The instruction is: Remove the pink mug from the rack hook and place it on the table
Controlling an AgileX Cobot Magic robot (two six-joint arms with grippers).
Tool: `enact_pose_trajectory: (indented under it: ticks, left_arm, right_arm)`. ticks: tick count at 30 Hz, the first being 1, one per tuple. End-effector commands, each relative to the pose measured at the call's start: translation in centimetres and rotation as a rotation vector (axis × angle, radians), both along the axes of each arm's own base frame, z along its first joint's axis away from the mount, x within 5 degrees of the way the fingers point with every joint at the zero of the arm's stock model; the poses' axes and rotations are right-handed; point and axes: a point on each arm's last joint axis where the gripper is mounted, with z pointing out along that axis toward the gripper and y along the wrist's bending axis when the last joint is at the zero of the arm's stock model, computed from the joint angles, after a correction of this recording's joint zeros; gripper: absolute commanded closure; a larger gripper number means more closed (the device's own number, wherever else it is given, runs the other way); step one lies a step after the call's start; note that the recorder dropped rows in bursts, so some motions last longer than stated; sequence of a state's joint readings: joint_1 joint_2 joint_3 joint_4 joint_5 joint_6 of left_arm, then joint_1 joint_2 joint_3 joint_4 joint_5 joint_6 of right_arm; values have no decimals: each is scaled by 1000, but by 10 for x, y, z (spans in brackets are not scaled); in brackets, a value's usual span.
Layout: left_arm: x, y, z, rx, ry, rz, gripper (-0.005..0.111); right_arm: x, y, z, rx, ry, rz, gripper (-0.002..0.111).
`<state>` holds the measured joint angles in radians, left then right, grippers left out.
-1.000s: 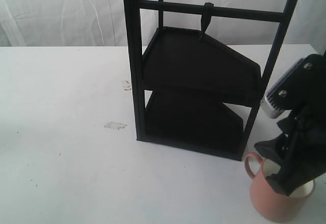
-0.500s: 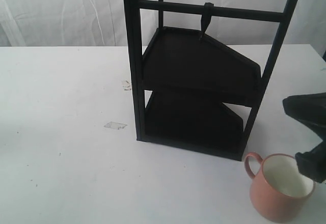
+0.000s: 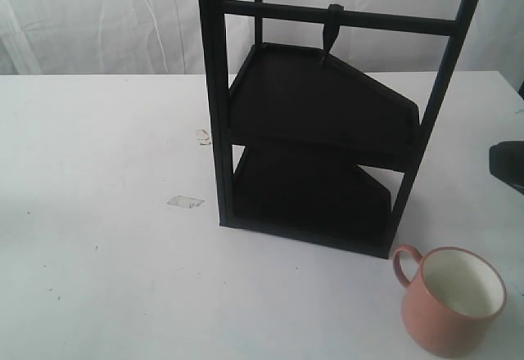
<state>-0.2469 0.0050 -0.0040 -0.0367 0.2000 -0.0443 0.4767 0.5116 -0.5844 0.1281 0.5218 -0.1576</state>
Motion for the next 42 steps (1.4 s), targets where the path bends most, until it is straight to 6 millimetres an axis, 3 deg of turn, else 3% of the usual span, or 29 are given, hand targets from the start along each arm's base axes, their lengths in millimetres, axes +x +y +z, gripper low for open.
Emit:
enact_pose_trajectory:
  ticks: [1,17,25,29,34,42]
  left_arm:
    - [0,0,-1,-12,4,0,107]
    - [0,0,-1,-12,4,0,107]
    - [0,0,-1,-12,4,0,107]
    - [0,0,-1,-12,4,0,107]
    - [0,0,-1,-12,4,0,107]
    - [-1,0,-4,-9,36,-1,107]
  right_arm:
    - [-1,0,-1,7,3,2,108]
    - [-1,0,-1,7,3,2,108]
    - [-23,-12,9,62,-104,2,108]
    - [-25,-12,10,66,-112,2,108]
    - [-25,-13,-1,56,-93,2,108]
    - [-30,-15,-35,31,-44,2,108]
